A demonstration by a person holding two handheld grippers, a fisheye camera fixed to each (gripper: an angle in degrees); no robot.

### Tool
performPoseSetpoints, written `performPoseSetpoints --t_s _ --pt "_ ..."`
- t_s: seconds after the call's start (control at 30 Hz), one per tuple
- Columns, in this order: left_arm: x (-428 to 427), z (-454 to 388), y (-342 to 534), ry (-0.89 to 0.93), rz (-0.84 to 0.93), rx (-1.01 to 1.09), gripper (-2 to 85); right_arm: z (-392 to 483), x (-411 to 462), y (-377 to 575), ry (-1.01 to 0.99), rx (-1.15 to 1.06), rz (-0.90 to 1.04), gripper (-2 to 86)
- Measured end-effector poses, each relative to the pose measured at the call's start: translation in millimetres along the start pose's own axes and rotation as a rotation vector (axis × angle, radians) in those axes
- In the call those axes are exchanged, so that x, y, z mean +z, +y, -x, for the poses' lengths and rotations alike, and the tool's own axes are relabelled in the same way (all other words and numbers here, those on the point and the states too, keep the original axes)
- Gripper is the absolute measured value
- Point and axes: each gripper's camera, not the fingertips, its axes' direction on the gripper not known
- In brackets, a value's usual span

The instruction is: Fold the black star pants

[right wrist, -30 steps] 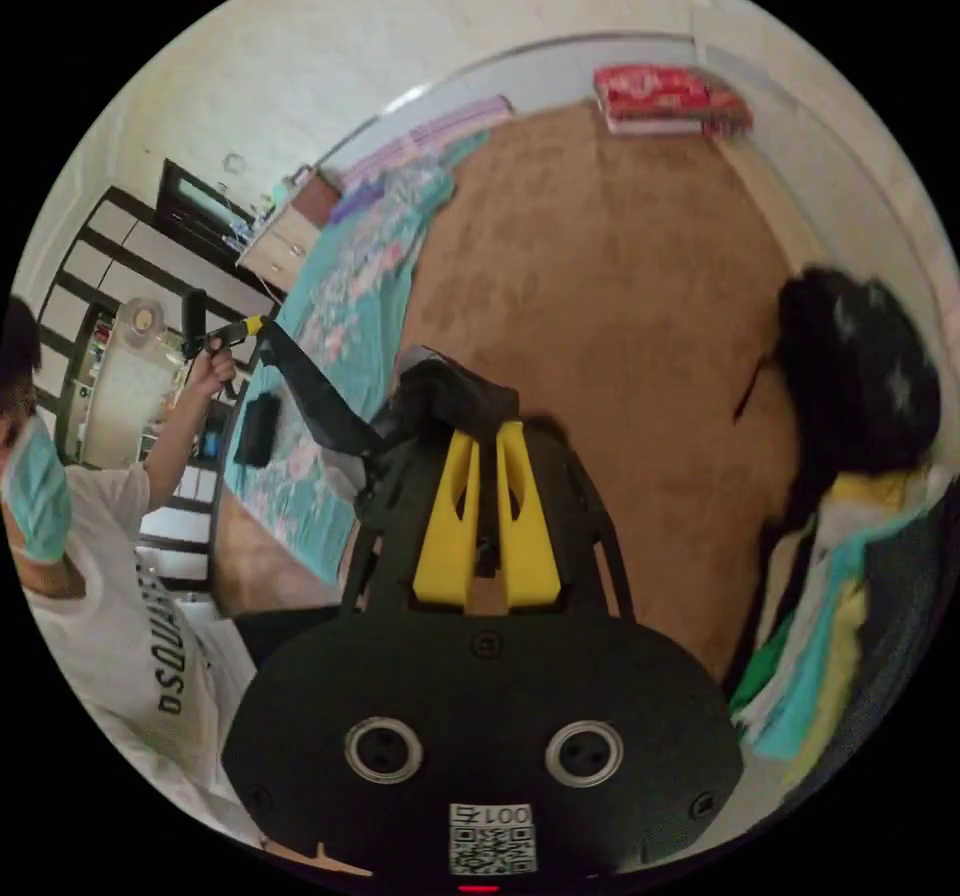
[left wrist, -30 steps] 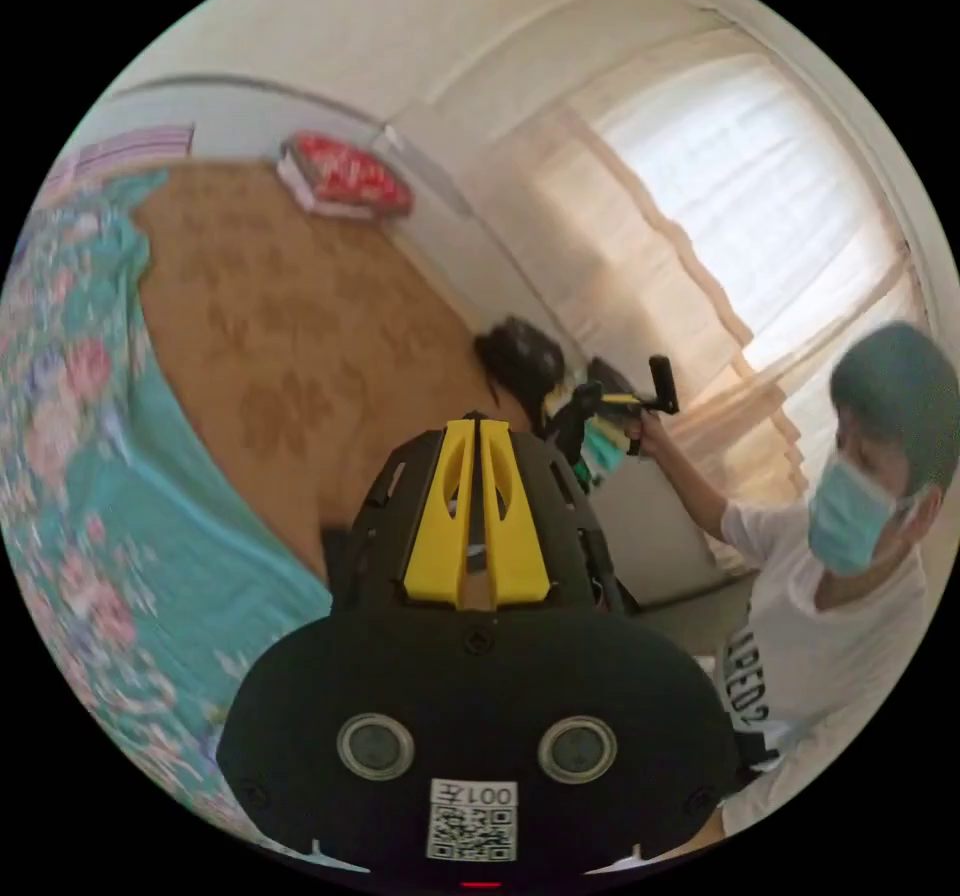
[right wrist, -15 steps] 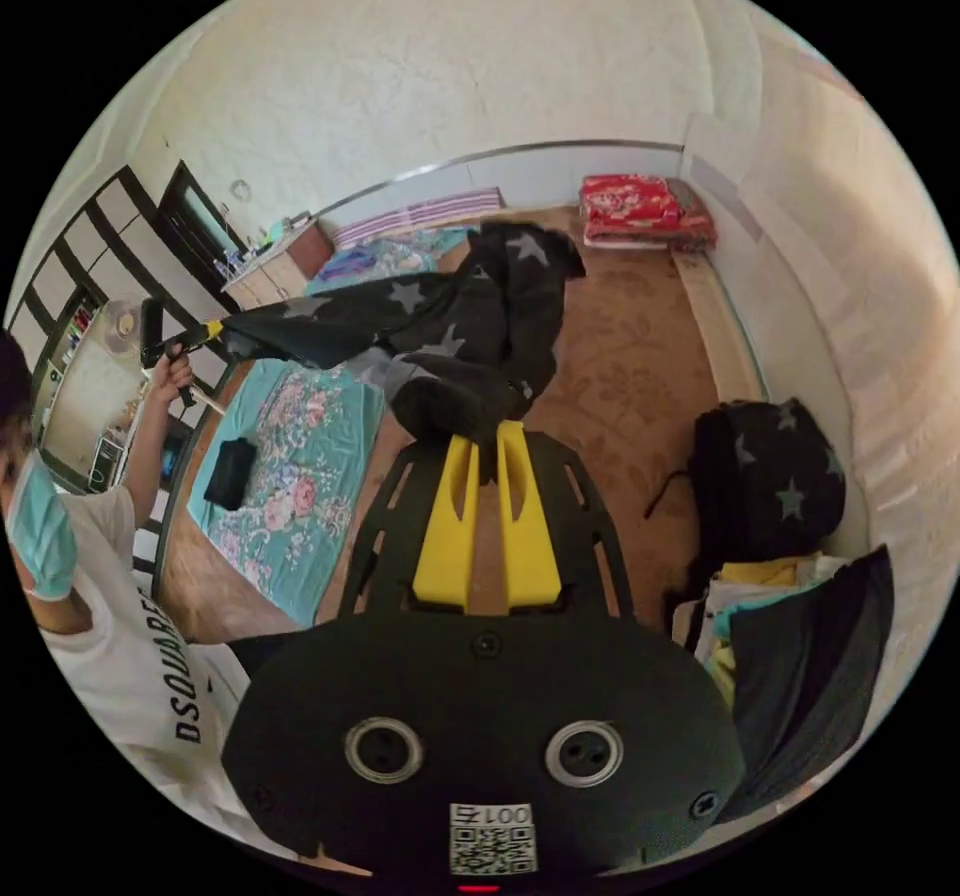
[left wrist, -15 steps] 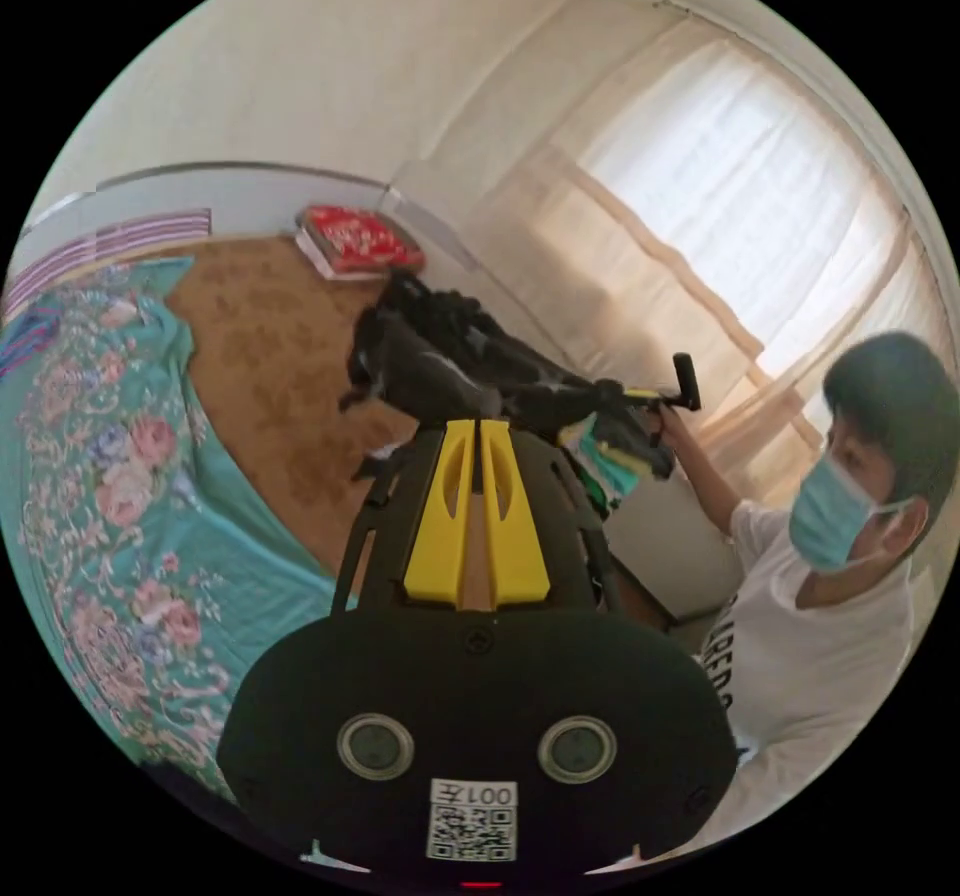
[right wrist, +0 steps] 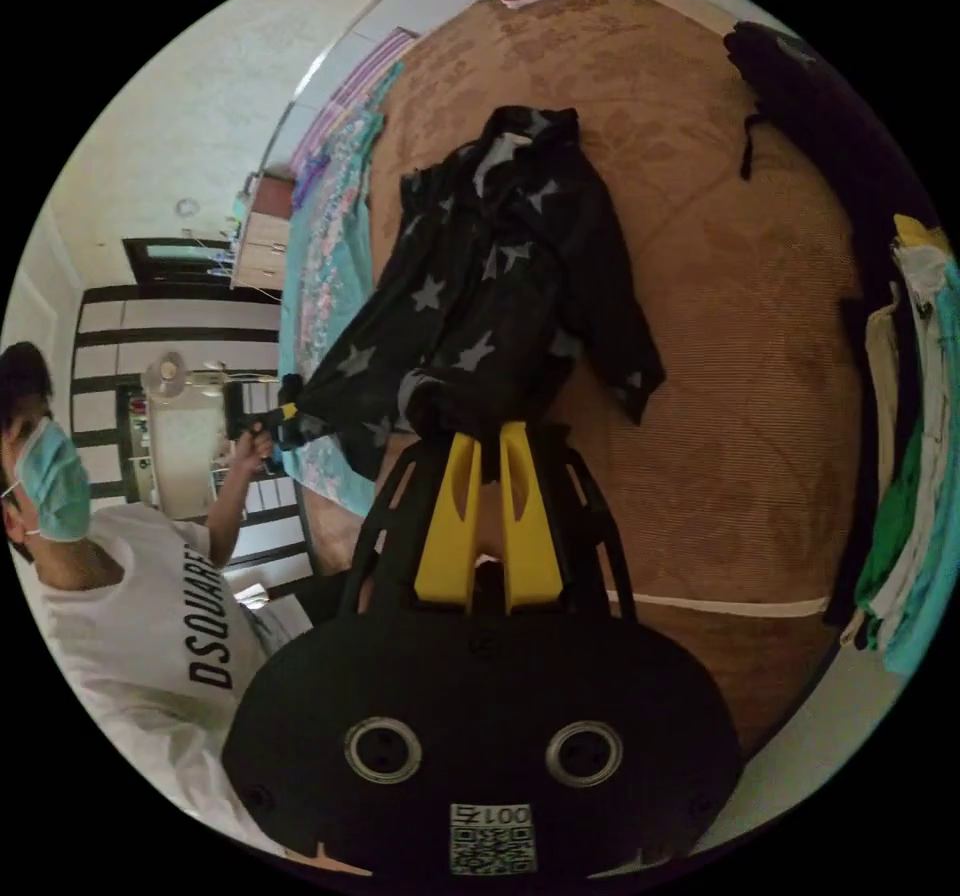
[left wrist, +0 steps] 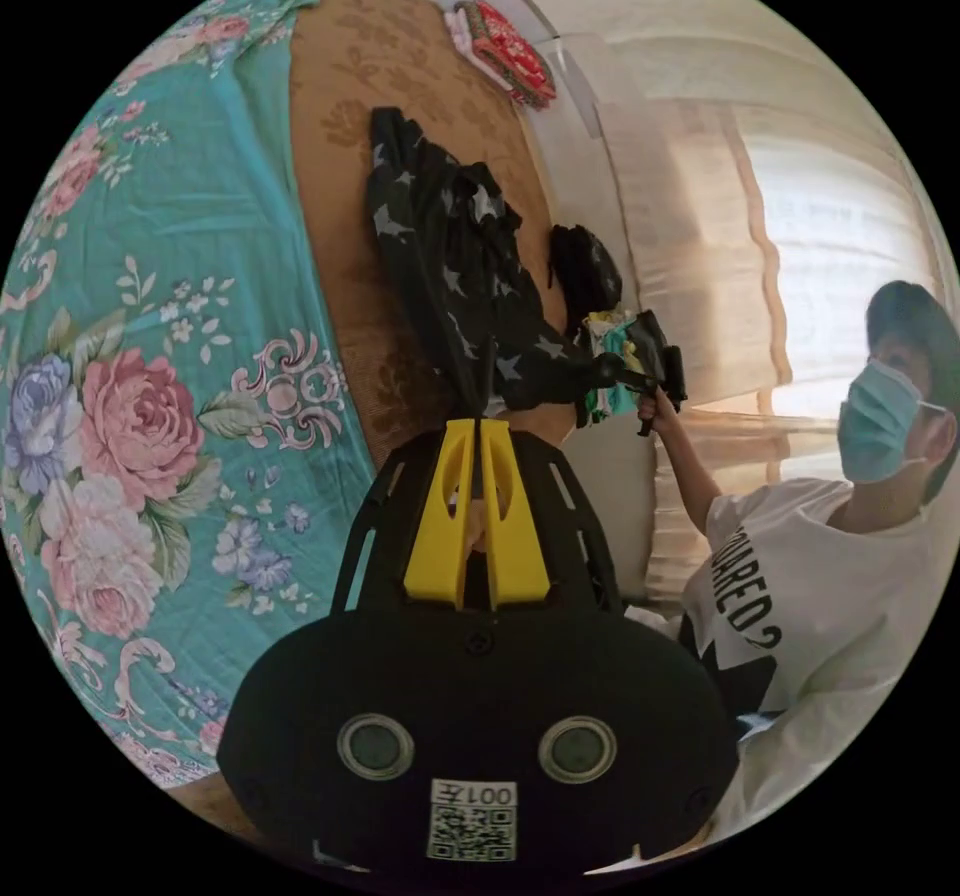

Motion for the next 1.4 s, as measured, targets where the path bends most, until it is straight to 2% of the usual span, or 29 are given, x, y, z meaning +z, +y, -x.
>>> performPoseSetpoints --t_s 0.07,0.23,0.33,0.37,0.5,0.57,0.63,0.7,0.83,0.9,0.97,1.03,1.07,1.1,1.13,1.23,1.3,1.37,1.4 --pt "1 -20 -1 0.001 -0.017 0.009 -0.9 6 -15 1 -0.038 -0.020 -0.031 4.2" --pt "24 -62 -1 -0.013 0.033 -0.023 -0.9 7 -29 6 0.162 -0.008 0.007 4.0" --pt "54 -76 -10 0.017 0.072 -0.064 -0.9 -15 -15 -8 0.210 -0.002 0.033 4.3" --pt "71 -82 -12 -0.027 0.122 -0.085 -0.9 -22 -9 -11 0.229 -0.001 0.060 4.4" --pt "125 -120 -6 -0.240 0.255 -0.136 0.3 -69 49 -13 0.506 0.042 0.313 6.1" --pt "139 -154 -4 -0.354 0.252 -0.102 1.3 -69 61 -5 0.650 -0.021 0.315 7.7" --pt "156 -199 -4 -0.488 0.231 -0.028 1.8 -62 65 7 0.743 -0.105 0.217 9.8" --pt "197 -269 -13 -0.536 0.223 0.169 2.5 -61 70 12 0.795 -0.156 0.161 10.7" --pt "287 -358 -32 -0.445 0.297 0.489 3.7 -74 84 6 0.689 -0.168 0.137 10.7" --pt "344 -402 -45 -0.485 0.316 0.644 3.4 -82 90 4 0.675 -0.153 0.130 8.6" --pt "383 -427 -54 -0.562 0.379 0.708 0.7 -88 92 5 0.647 -0.171 0.135 5.7" --pt "413 -447 -62 -0.669 0.449 0.720 -0.4 -91 80 12 0.595 -0.146 0.111 3.8" --pt "430 -459 -65 -0.695 0.548 0.719 -0.6 -91 75 15 0.562 -0.134 0.108 3.6" --pt "441 -471 -67 -0.696 0.621 0.712 -0.8 -91 64 23 0.472 -0.113 0.093 3.3" --pt "443 -479 -67 -0.688 0.619 0.717 -0.8 -89 51 33 0.373 -0.097 0.060 3.0" --pt "441 -517 -68 -0.530 0.677 0.701 -0.9 -89 20 62 0.206 -0.045 -0.008 2.6" --pt "434 -542 -66 -0.324 0.721 0.639 -0.9 -95 7 78 0.160 -0.006 -0.041 2.4" --pt "431 -557 -64 -0.239 0.742 0.593 -0.9 -110 1 92 0.135 0.050 -0.048 2.4" --pt "430 -565 -64 -0.254 0.737 0.573 -0.8 -125 1 100 0.134 0.099 -0.051 2.5"
